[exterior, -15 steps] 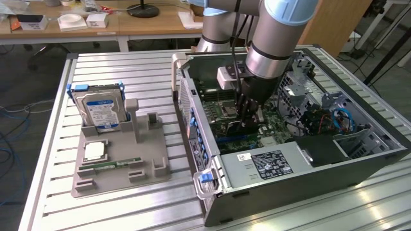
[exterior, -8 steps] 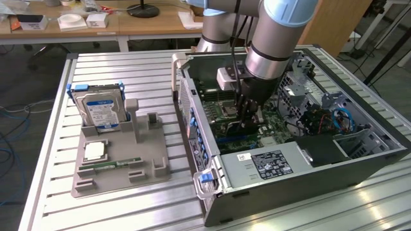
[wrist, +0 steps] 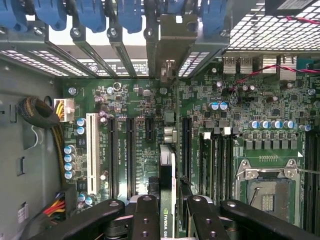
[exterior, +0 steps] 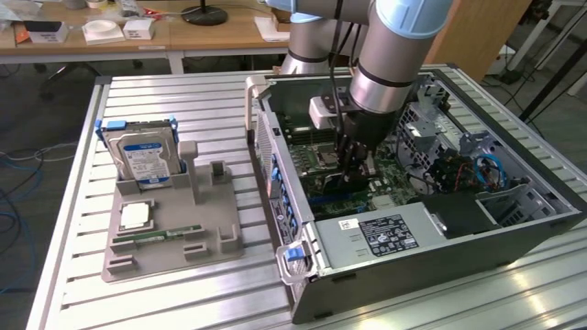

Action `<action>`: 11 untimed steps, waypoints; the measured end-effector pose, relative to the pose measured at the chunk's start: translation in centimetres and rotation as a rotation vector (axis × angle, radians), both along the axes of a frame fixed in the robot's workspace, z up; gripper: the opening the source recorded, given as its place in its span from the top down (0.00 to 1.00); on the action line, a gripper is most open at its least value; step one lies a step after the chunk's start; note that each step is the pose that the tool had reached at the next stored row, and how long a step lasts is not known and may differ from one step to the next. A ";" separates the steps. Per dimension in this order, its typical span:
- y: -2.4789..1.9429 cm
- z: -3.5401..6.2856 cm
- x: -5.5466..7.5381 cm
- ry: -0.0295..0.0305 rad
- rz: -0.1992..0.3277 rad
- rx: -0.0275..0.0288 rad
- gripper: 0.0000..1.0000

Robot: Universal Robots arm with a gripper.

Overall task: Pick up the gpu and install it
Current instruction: 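Insert the gpu into the slot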

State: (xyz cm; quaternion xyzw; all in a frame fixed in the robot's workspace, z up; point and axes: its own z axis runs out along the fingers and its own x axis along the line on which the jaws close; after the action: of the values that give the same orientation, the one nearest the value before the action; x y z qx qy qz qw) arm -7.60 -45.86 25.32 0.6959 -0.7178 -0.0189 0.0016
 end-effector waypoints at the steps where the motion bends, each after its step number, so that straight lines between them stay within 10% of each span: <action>1: 0.02 -0.01 0.0 -0.0001 0.000 0.0001 0.74; 11: -0.06 -0.07 -0.2 -0.0004 0.000 0.0003 0.74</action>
State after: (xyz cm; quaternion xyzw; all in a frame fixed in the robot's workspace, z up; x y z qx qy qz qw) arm -7.78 -45.92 25.25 0.6961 -0.7177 -0.0188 0.0014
